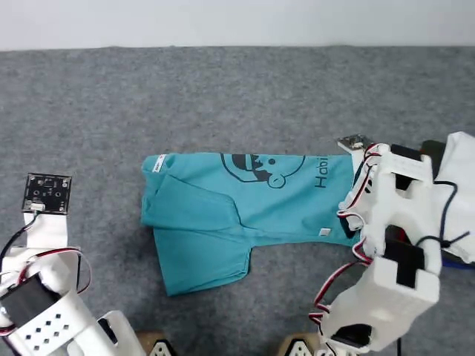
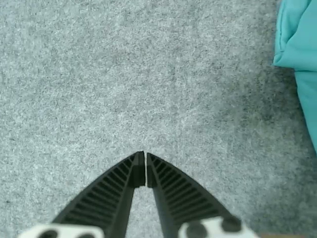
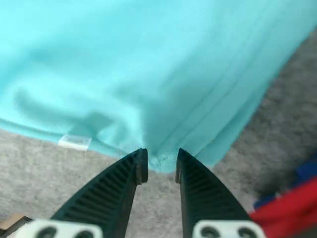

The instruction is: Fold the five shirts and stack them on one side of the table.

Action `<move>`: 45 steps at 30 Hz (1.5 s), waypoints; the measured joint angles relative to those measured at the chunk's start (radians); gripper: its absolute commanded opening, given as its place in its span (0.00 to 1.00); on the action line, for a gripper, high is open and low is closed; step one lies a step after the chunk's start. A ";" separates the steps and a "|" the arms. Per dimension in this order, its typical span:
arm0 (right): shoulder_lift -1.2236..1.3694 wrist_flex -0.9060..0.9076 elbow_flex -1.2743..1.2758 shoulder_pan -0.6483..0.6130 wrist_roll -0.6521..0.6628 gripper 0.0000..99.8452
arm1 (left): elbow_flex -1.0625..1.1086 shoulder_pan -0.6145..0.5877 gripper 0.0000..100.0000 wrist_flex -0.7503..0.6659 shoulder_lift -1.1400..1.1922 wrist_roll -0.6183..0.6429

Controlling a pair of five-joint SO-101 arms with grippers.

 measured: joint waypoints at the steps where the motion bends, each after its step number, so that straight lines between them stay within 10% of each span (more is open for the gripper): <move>1: 0.023 -0.006 0.000 0.000 0.000 0.10 | 0.000 0.000 0.01 0.000 0.000 0.000; 29: -0.196 -0.017 0.000 0.141 0.222 0.01 | 0.000 0.000 0.01 0.000 0.000 0.000; 45: -0.298 0.160 -0.055 0.006 0.178 0.21 | 0.000 0.000 0.01 0.000 0.000 0.000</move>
